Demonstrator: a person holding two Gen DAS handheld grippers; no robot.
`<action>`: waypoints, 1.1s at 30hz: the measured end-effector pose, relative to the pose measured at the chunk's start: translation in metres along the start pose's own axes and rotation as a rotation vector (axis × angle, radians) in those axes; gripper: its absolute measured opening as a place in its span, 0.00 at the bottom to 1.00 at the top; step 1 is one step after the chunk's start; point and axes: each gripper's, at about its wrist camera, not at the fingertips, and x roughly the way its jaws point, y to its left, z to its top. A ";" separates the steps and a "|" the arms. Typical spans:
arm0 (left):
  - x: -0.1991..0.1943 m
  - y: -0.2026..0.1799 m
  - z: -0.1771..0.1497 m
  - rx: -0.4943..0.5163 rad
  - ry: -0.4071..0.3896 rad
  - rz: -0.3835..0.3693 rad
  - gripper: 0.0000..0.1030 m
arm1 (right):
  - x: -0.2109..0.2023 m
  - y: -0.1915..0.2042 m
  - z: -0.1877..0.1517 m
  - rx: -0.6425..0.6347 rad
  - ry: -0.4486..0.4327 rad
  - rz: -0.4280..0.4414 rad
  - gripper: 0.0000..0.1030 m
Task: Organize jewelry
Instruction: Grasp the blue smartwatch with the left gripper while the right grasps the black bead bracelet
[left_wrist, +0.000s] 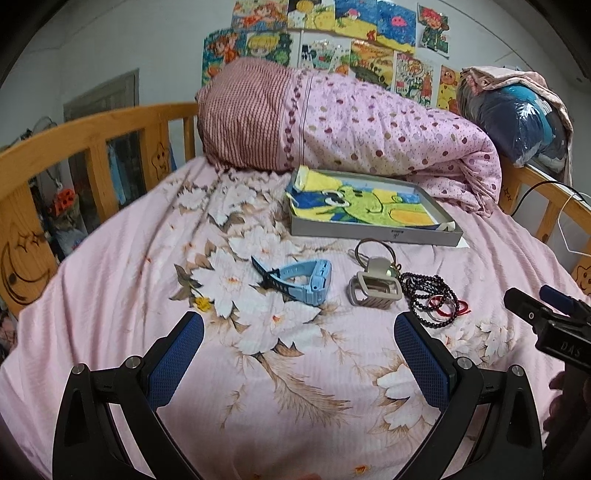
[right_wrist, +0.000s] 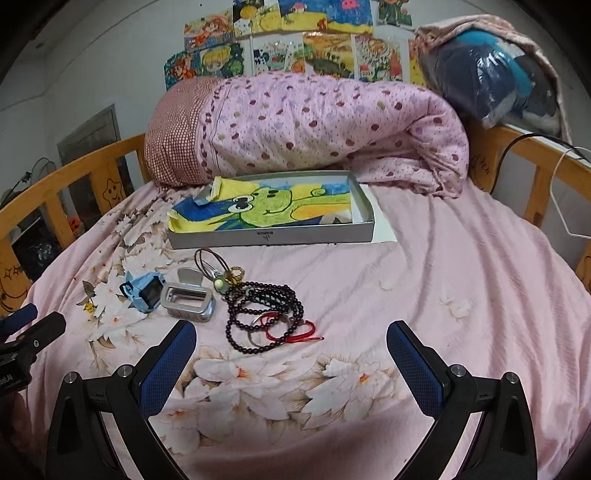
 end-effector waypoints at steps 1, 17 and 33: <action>0.002 0.001 0.001 -0.001 0.008 -0.007 0.98 | 0.003 -0.003 0.002 -0.006 0.011 0.012 1.00; 0.062 0.005 0.019 0.134 0.090 -0.062 0.98 | 0.073 -0.026 0.023 -0.090 0.097 0.165 1.00; 0.122 -0.004 0.028 0.271 0.177 -0.130 0.60 | 0.149 -0.035 0.030 -0.030 0.249 0.268 0.41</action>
